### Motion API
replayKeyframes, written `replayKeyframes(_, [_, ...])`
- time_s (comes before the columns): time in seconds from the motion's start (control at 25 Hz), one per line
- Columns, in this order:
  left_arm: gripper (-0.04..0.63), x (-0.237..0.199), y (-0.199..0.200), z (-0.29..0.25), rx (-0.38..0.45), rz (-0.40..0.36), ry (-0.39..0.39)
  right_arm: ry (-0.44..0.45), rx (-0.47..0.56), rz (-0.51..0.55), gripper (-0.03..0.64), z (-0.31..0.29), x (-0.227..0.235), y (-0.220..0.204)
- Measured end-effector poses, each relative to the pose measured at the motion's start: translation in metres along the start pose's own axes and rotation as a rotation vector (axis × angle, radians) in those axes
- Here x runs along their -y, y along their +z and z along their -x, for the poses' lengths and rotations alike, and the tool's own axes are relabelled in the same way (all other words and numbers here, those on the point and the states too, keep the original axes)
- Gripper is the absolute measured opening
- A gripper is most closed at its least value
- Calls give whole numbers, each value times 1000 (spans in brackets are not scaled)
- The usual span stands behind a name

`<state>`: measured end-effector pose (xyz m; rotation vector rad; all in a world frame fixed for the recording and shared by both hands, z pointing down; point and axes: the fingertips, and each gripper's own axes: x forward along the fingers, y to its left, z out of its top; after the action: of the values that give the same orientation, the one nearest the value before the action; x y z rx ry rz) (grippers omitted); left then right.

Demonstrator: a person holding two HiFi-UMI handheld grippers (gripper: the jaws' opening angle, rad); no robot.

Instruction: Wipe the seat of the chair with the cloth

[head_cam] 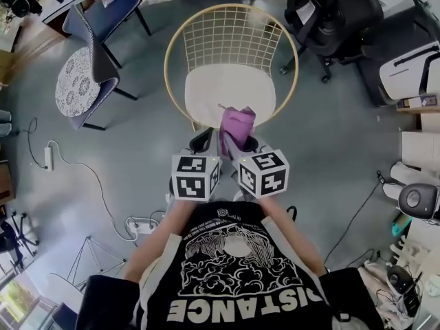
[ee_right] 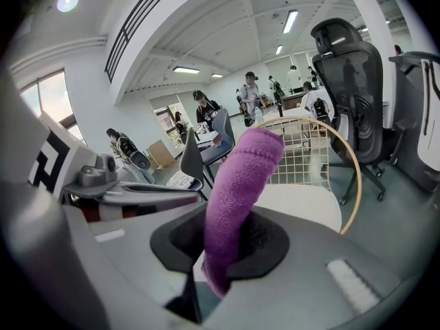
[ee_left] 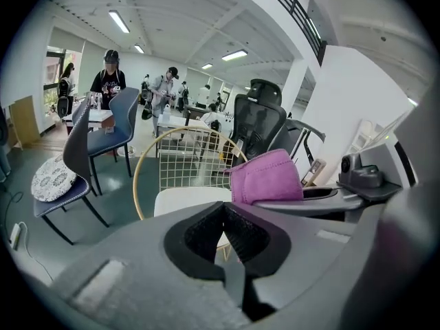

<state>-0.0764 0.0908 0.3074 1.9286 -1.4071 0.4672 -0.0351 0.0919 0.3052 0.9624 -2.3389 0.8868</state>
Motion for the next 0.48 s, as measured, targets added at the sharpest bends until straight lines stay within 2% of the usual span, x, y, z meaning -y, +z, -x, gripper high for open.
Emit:
replayKeyframes(0.28, [-3, -56, 18, -7, 4, 50, -6, 28, -77, 42, 60, -55, -25, 14])
replayKeyframes(0.48, [-3, -69, 22, -25, -11, 94, 18, 56, -124, 49, 61, -74, -10, 20])
